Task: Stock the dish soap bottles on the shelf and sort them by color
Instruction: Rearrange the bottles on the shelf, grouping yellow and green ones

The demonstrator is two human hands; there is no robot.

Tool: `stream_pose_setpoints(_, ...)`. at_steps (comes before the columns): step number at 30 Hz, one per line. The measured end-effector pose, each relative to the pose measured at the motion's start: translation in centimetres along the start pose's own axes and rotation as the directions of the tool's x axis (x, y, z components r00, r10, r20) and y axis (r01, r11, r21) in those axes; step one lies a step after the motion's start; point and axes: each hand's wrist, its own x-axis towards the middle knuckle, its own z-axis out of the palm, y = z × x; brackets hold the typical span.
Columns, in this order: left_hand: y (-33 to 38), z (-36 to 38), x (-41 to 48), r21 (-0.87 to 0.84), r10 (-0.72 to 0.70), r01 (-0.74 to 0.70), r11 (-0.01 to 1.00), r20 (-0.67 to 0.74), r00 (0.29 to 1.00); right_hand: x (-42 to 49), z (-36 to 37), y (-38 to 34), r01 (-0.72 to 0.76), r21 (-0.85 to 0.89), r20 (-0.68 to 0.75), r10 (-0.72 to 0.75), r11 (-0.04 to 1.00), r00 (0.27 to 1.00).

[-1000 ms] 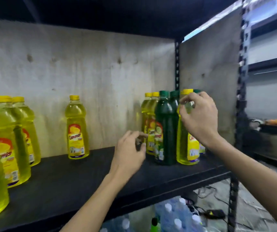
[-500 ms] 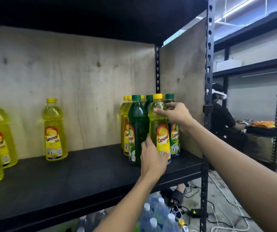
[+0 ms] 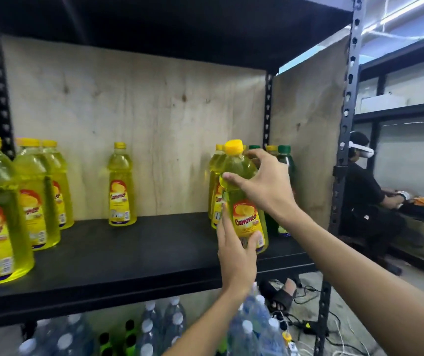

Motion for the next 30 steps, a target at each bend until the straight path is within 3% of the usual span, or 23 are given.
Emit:
stream_pose_setpoints(8, -4.6, -16.8, 5.3, 0.283, 0.091, -0.074, 0.956, -0.045, 0.995, 0.3, 11.2, -9.3, 0.014, 0.213, 0.110, -0.039, 0.977, 0.993)
stream_pose_setpoints(14, -8.5, -24.9, 10.7, 0.424, 0.074, -0.049, 0.905, -0.044, 0.996, 2.2, 20.0, -13.4, -0.052, 0.310, 0.194, -0.010, 0.949, 0.981)
stream_pose_setpoints(22, -14.1, -27.7, 15.3, 0.464, -0.048, 0.057, 0.884, -0.031, 0.998, 5.5, 27.7, -14.3, -0.104, 0.226, 0.312, 0.030, 0.968, 0.950)
stream_pose_setpoints(30, -16.7, -27.3, 16.7, 0.460, -0.068, 0.086, 0.884, -0.054, 0.996, 5.7, 29.8, -13.1, -0.088, 0.204, 0.278, 0.028, 0.975, 0.960)
